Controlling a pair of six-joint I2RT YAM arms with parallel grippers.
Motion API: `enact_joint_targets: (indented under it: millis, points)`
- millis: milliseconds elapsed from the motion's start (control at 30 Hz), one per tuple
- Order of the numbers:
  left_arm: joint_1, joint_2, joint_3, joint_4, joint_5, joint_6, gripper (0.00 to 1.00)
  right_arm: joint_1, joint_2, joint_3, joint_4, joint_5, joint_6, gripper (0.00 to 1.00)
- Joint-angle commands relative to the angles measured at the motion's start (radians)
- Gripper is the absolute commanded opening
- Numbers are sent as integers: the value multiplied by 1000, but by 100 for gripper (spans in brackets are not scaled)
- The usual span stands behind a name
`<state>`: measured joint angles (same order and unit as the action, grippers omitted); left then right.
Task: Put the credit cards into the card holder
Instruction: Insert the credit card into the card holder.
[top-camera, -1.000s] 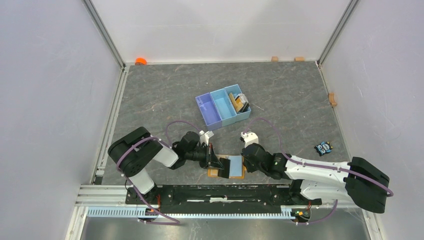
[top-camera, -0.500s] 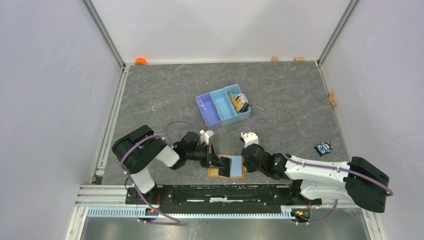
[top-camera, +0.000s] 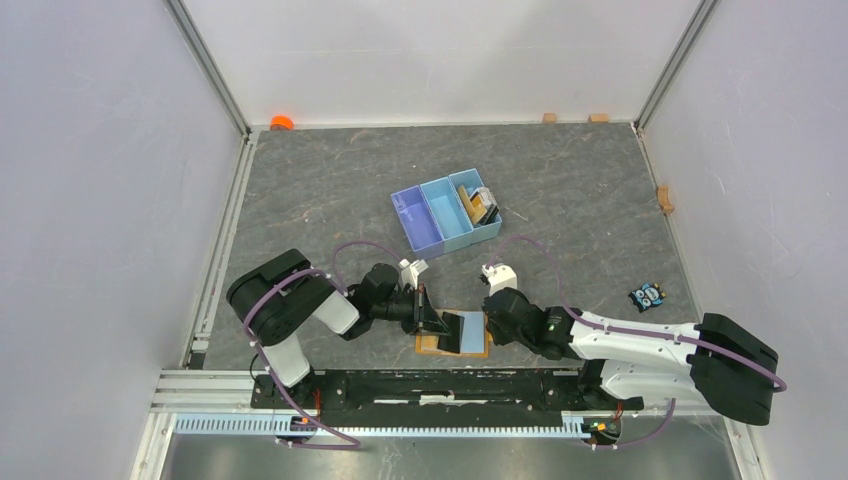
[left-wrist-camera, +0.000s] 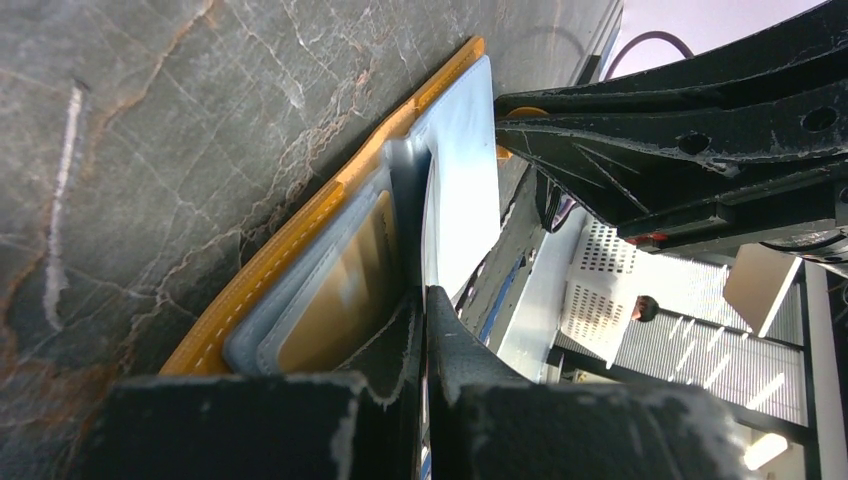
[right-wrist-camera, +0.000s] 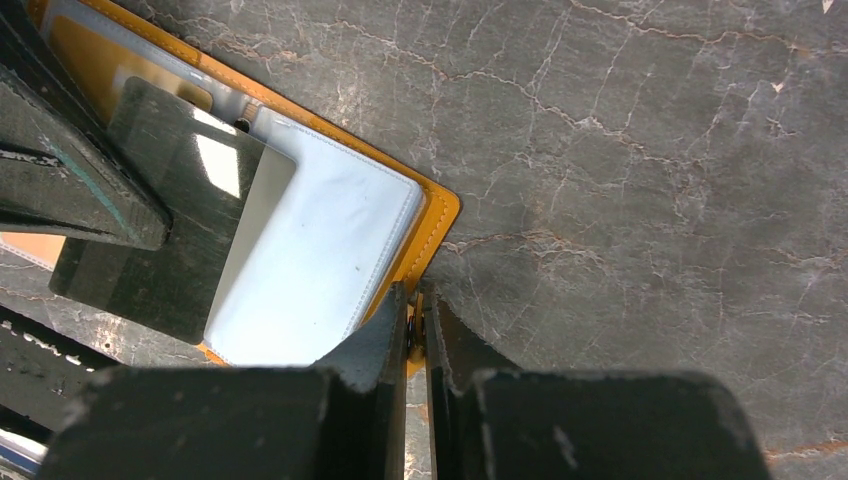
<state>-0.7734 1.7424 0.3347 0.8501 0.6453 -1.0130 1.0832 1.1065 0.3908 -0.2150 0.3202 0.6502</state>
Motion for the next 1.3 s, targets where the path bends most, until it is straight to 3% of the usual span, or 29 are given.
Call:
enact_joint_targets:
  millis: [0,633,800,967,1267]
  points:
    - [7,23,1,24,-67,31,2,6,16,0,-60,21,8,0]
    - [2,82,-32,110,-54,-33,2,13,38,13,-62,23,8,0]
    - [-14,78,-26,90,-76,-34,13,15,38,19,-64,24,8,0]
    - [-21,6,-7,-49,-108,27,24,17,27,23,-94,56,15,0]
    - [-21,-195,82,-505,-232,237,41,17,-9,14,-134,98,34,0]
